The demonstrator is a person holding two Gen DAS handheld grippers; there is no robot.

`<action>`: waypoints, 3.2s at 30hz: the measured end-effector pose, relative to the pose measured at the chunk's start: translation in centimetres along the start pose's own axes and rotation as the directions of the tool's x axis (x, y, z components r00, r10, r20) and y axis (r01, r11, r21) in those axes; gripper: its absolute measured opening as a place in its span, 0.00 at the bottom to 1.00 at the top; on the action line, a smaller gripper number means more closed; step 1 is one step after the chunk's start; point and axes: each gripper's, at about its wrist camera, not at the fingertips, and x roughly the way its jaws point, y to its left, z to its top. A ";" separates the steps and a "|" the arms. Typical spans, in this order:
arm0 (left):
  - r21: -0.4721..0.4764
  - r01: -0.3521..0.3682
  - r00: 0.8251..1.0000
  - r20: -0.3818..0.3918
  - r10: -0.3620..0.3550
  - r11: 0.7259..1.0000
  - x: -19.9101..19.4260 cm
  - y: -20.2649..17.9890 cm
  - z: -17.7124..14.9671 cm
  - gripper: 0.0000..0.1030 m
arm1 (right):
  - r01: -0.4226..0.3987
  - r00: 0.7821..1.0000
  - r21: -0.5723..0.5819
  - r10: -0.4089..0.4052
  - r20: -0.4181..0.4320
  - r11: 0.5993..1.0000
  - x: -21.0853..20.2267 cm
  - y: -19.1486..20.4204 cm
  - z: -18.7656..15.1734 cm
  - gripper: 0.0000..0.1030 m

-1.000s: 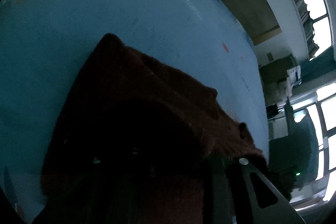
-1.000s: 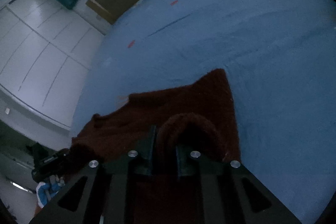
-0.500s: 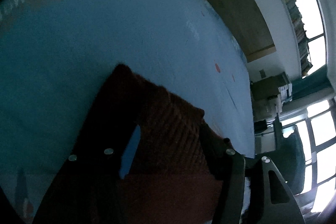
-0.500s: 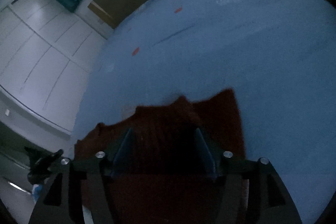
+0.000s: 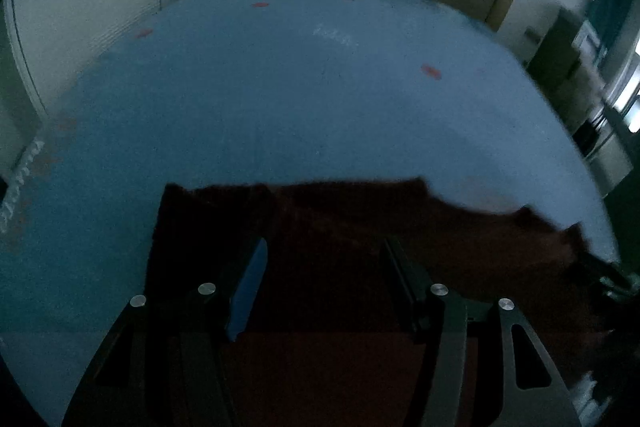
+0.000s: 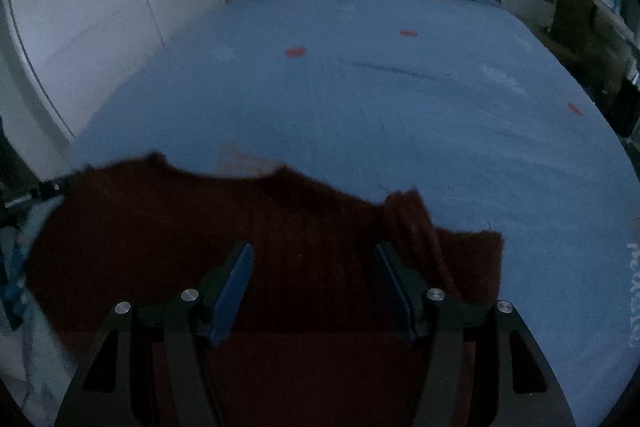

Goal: Fold small clothes

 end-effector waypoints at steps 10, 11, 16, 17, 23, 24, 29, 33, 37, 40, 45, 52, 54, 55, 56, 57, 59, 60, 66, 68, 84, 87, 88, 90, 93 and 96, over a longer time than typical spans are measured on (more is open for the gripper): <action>0.058 0.010 1.000 0.008 -0.010 0.998 -1.3 2.5 -4.4 0.51 | 0.018 1.000 0.023 -0.017 -0.022 1.000 -0.2 -3.1 -2.1 0.61; 0.059 0.005 1.000 0.015 -0.006 0.998 -2.0 2.1 -4.4 0.51 | 0.033 0.999 0.013 -0.033 -0.025 0.999 -0.7 -2.9 -2.1 0.61; 0.040 0.020 0.996 0.081 -0.024 0.999 -5.0 1.3 -4.3 0.51 | 0.045 0.998 -0.058 -0.043 0.035 0.997 -3.8 0.3 -2.4 0.63; 0.038 0.026 0.996 0.085 -0.029 0.999 -5.4 1.1 -4.6 0.51 | 0.031 0.999 -0.061 -0.028 0.046 0.998 -4.2 1.0 -2.7 0.63; 0.030 0.000 1.000 0.026 -0.001 1.000 -4.3 1.8 -6.4 0.52 | 0.007 1.000 -0.072 -0.008 -0.015 0.997 -3.0 2.9 -6.0 0.63; 0.037 -0.008 1.000 0.025 0.007 0.999 -4.2 2.0 -7.0 0.52 | 0.006 1.000 -0.057 -0.007 -0.026 0.998 -2.7 2.5 -6.8 0.63; 0.030 0.001 0.999 0.034 -0.002 1.000 -4.1 2.5 -8.5 0.56 | -0.022 1.000 0.013 0.022 -0.003 1.000 -3.3 1.3 -8.6 0.63; 0.047 -0.012 0.999 0.039 0.010 0.999 -4.2 2.2 -9.0 0.60 | -0.012 1.000 -0.002 0.012 -0.006 1.000 -3.6 1.3 -9.4 0.63; 0.021 -0.007 0.999 0.050 0.006 1.000 -4.6 2.3 -9.9 0.62 | 0.010 1.000 -0.021 -0.010 -0.006 1.000 -4.1 1.2 -10.4 0.63; 0.030 -0.016 0.998 0.062 0.015 0.999 -4.9 2.2 -10.6 0.64 | 0.029 1.000 -0.048 -0.030 -0.006 0.998 -4.3 1.2 -11.4 0.63; 0.015 -0.017 0.998 0.068 0.016 1.000 -5.3 2.3 -11.1 0.67 | 0.033 0.999 -0.032 -0.034 -0.012 0.999 -4.2 0.9 -11.7 0.63; -0.011 -0.010 0.995 0.095 0.011 1.000 -5.5 2.6 -11.8 0.71 | 0.040 0.999 -0.008 -0.040 -0.017 0.999 -4.2 0.8 -12.8 0.63; -0.012 -0.009 0.995 0.100 0.010 1.000 -5.7 2.6 -12.1 0.73 | 0.040 0.999 -0.004 -0.040 -0.022 0.999 -4.3 0.8 -12.9 0.63; -0.011 -0.008 0.995 0.103 0.009 1.000 -5.7 2.6 -12.2 0.73 | 0.041 0.999 -0.003 -0.041 -0.026 0.999 -4.2 0.8 -12.9 0.63; -0.012 -0.006 0.994 0.107 0.008 1.000 -5.8 2.6 -12.3 0.74 | 0.044 0.998 -0.003 -0.044 -0.034 0.999 -4.2 0.8 -12.8 0.63; -0.013 -0.004 0.994 0.111 0.006 1.000 -5.8 2.7 -12.3 0.75 | 0.050 0.998 -0.008 -0.050 -0.042 0.999 -4.1 1.0 -12.5 0.63; -0.014 -0.003 0.993 0.117 0.005 1.000 -5.8 2.7 -12.4 0.76 | 0.062 0.997 -0.015 -0.063 -0.054 0.998 -4.1 1.4 -12.1 0.63; -0.014 -0.003 0.993 0.120 0.005 1.000 -5.8 2.7 -12.4 0.76 | 0.070 0.996 -0.017 -0.071 -0.055 0.997 -4.2 1.6 -11.9 0.63; -0.009 -0.004 0.991 0.135 0.005 1.000 -5.7 2.4 -12.8 0.79 | 0.099 0.995 -0.078 -0.098 0.007 0.992 -4.8 4.1 -10.2 0.64; -0.008 -0.005 0.991 0.136 0.006 1.000 -5.8 2.3 -12.8 0.79 | 0.100 0.995 -0.071 -0.100 0.007 0.992 -4.3 4.4 -9.9 0.64; -0.018 -0.011 0.994 0.106 0.013 1.000 -6.3 2.0 -12.8 0.84 | 0.097 0.995 -0.049 -0.098 -0.030 0.994 -3.3 3.1 -11.9 0.67; -0.005 -0.021 0.996 0.091 0.022 1.000 -6.4 1.8 -13.0 0.86 | 0.095 0.995 -0.036 -0.096 -0.039 0.995 -3.7 2.7 -12.2 0.67; 0.001 -0.028 0.996 0.088 0.027 1.000 -6.6 1.7 -13.1 0.86 | 0.094 0.995 -0.033 -0.095 -0.042 0.995 -3.7 2.6 -12.2 0.67; 0.000 -0.031 0.996 0.079 0.031 1.000 -6.7 1.7 -13.0 0.87 | 0.093 0.994 -0.026 -0.095 -0.048 0.995 -3.9 2.3 -12.3 0.67; -0.006 -0.031 0.998 0.063 0.032 0.999 -6.8 1.7 -12.7 0.87 | 0.092 0.994 -0.016 -0.093 -0.060 0.996 -4.3 2.0 -12.5 0.67; 0.000 -0.032 0.998 0.052 0.032 0.999 -7.1 1.5 -12.9 0.87 | 0.088 0.994 0.002 -0.088 -0.070 0.996 -4.8 1.6 -12.7 0.67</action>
